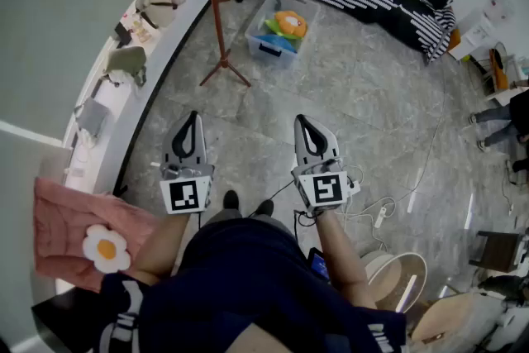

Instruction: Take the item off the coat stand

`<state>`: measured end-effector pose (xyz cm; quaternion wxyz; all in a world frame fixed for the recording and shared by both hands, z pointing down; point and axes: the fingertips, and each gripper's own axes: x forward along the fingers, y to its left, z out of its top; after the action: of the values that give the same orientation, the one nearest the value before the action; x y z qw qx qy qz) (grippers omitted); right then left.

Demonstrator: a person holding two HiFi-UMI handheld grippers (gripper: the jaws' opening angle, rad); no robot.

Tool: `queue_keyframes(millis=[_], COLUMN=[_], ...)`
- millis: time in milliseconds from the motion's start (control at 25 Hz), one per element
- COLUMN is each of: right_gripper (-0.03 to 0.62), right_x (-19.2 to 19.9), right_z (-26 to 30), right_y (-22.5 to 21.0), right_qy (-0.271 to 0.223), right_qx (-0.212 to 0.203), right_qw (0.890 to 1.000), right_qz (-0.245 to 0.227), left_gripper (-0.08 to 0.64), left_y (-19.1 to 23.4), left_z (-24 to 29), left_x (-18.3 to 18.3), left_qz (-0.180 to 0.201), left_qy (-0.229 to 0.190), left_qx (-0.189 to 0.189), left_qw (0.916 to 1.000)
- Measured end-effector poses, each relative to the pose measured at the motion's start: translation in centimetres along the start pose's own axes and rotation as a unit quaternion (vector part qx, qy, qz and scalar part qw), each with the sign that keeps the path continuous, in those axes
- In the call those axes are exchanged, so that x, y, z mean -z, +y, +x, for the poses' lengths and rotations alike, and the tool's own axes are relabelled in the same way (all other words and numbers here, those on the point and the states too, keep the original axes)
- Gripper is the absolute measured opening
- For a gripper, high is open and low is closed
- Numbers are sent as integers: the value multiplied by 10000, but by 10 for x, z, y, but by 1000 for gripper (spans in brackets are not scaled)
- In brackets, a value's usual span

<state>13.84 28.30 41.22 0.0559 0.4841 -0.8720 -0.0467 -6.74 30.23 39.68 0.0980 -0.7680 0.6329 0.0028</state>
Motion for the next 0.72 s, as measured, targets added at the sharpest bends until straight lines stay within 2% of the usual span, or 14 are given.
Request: queue_keyframes(millis=[720], right_gripper=[18], right_x=[16], right_z=[2], right_y=[2], right_qy=[96], right_qx=[26], right_qw=[9998], right_qz=[-162], left_gripper=[23], left_y=[-2], left_z=[-1], left_x=[4], left_qz=[-70], left_qy=[35], left_qx=[-41], left_qw=[10000])
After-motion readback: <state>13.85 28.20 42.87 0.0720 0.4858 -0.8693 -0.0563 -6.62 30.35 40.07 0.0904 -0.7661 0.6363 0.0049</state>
